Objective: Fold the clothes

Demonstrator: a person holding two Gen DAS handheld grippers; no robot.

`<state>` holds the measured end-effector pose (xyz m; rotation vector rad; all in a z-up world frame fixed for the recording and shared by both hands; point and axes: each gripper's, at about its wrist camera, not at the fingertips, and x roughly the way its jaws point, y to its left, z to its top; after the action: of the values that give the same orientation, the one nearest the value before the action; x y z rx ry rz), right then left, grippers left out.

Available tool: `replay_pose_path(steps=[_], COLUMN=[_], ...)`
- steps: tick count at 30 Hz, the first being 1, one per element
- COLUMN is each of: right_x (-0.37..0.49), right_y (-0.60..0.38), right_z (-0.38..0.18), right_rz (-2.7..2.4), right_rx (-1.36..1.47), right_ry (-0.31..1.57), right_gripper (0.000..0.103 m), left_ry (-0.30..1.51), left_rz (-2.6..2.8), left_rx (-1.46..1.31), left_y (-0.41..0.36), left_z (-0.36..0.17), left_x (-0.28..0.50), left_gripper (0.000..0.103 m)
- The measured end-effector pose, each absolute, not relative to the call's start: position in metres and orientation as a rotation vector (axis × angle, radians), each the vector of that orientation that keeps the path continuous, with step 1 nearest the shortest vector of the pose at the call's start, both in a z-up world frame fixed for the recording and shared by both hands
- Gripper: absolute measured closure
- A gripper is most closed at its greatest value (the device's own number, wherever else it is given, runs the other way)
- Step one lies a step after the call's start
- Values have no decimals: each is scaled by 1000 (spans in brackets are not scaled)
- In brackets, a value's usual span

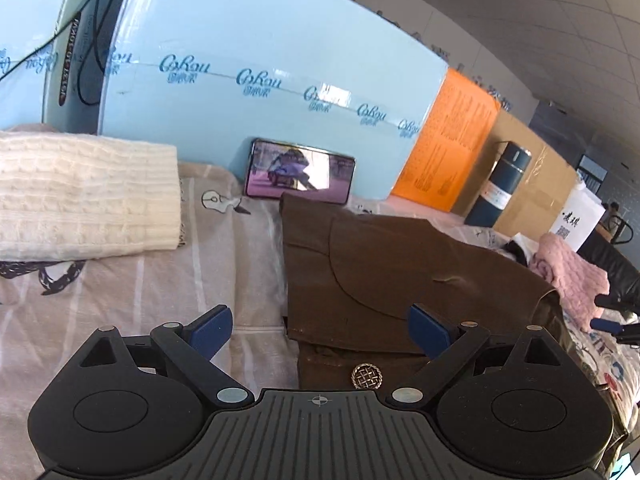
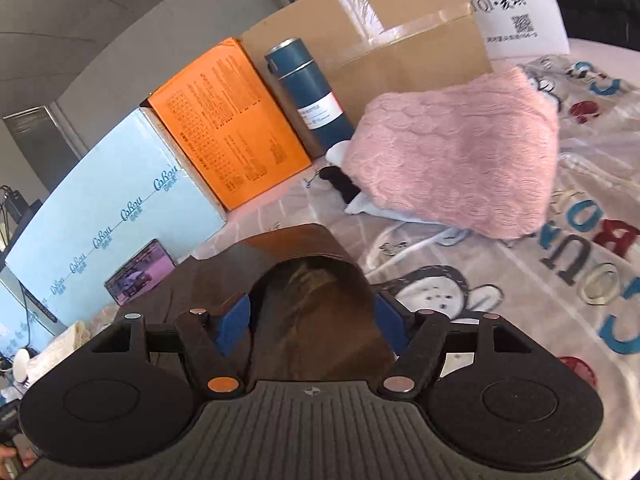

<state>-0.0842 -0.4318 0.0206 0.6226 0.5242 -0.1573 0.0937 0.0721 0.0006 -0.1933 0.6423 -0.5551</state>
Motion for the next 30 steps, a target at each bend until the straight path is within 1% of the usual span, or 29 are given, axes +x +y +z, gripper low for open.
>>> replay_pose_path(steps=[5, 9, 18, 22, 27, 29, 30], right_x=[-24, 8, 34, 39, 27, 15, 9], right_y=[-433, -444, -463, -466, -442, -426, -418], right_z=[3, -15, -22, -25, -2, 11, 18], right_rz=[-62, -111, -185, -199, -145, -94, -70], right_rx=[738, 809, 749, 751, 620, 545, 506], right_ry=[603, 642, 587, 602, 655, 609, 569], right_gripper=[36, 35, 37, 37, 31, 28, 24], left_ry=[689, 713, 701, 701, 625, 584, 567], left_rz=[-566, -556, -661, -661, -636, -543, -496], left_rx=[-180, -145, -148, -72, 5, 61, 92], left_y=[57, 46, 40, 32, 31, 30, 29], left_z=[-13, -19, -24, -25, -22, -20, -19], left_x=[111, 117, 113, 107, 98, 98, 98], left_gripper=[7, 6, 6, 7, 6, 6, 6])
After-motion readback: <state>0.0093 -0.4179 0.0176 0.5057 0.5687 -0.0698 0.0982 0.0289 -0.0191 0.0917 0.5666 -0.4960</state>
